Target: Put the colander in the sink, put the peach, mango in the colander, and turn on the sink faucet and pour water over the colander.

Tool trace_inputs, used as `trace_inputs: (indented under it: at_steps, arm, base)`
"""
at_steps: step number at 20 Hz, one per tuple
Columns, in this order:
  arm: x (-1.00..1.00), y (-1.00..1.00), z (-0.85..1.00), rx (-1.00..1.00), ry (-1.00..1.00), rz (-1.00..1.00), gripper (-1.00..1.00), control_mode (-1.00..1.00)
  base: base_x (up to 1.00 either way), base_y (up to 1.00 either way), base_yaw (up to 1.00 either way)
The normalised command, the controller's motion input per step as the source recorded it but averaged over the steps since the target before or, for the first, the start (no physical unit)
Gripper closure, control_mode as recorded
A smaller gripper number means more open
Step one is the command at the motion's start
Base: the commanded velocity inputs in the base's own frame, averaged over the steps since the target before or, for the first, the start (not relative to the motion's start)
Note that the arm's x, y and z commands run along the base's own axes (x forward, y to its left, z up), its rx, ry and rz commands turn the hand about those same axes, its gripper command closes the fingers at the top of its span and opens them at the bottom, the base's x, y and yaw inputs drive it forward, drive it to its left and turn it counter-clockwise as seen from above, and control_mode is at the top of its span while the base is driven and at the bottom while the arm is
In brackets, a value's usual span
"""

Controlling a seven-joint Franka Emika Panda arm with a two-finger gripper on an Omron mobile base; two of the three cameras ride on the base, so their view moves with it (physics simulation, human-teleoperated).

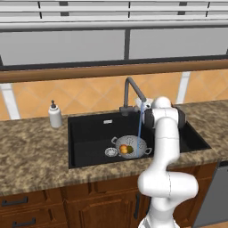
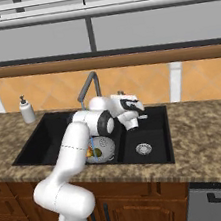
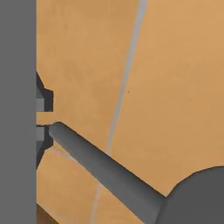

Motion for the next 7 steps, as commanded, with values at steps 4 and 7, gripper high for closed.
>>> trace_inputs:
  at_steps: [4,7]
  arm:
    - [-0.59,-1.0,0.79,0.49,-0.16,0.01,1.0,-1.0]
    - [-0.48,-1.0,1.0,0.5,-0.2,0.0,1.0,-1.0]
  base:
    - [0.0,0.0,0.0]
    - [0.0,0.0,0.0]
